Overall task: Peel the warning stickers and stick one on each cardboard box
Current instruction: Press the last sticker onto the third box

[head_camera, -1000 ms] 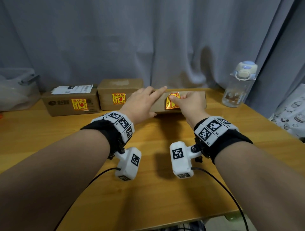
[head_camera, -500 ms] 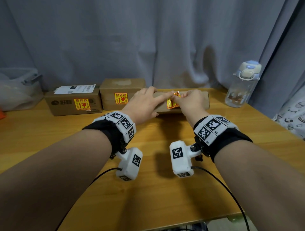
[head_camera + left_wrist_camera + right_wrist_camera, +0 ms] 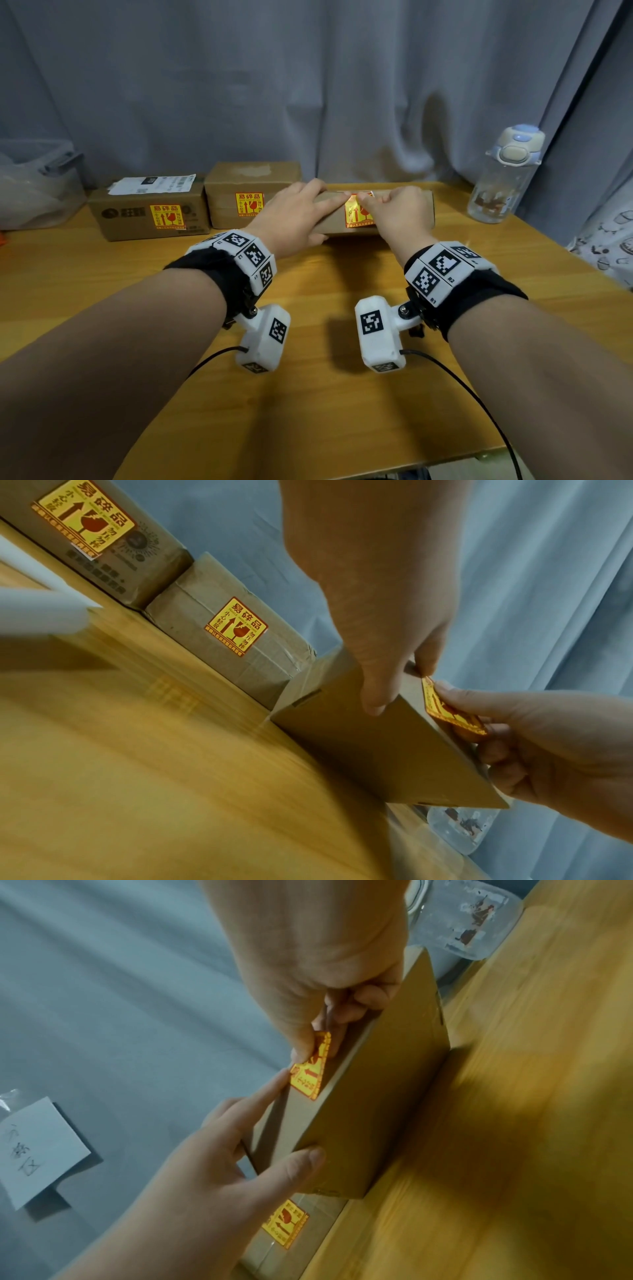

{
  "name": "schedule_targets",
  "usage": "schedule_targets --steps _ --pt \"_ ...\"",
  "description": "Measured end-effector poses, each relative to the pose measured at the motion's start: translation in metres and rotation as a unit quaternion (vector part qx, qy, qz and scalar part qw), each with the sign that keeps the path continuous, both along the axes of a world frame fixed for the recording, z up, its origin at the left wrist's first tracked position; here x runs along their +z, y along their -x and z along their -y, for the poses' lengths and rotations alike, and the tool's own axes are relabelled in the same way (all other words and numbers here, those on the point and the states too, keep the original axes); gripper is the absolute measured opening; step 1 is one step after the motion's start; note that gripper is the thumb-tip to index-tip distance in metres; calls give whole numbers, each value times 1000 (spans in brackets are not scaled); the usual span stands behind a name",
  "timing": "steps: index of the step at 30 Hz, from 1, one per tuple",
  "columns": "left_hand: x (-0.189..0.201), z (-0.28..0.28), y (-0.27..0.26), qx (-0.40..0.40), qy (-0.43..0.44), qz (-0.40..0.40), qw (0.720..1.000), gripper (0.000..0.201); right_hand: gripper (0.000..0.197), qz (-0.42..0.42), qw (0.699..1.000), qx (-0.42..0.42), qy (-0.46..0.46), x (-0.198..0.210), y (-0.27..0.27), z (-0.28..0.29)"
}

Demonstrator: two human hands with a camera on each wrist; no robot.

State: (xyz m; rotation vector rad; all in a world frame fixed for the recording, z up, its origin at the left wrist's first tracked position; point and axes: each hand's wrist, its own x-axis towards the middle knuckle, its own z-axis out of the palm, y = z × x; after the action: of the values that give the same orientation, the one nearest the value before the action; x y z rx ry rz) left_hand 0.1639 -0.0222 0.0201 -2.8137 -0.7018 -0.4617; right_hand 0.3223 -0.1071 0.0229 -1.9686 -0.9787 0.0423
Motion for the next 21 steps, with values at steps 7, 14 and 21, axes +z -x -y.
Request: schedule_targets --steps 7,14,21 --pt "-2 -2 1 -3 14 10 1000 73 58 72 994 -64 54 0 -20 9" --pt "1 -5 1 -1 13 -2 1000 74 37 234 967 30 92 -9 -18 -1" --pt "7 -8 -1 7 17 -12 1000 75 49 191 963 135 132 3 -41 9"
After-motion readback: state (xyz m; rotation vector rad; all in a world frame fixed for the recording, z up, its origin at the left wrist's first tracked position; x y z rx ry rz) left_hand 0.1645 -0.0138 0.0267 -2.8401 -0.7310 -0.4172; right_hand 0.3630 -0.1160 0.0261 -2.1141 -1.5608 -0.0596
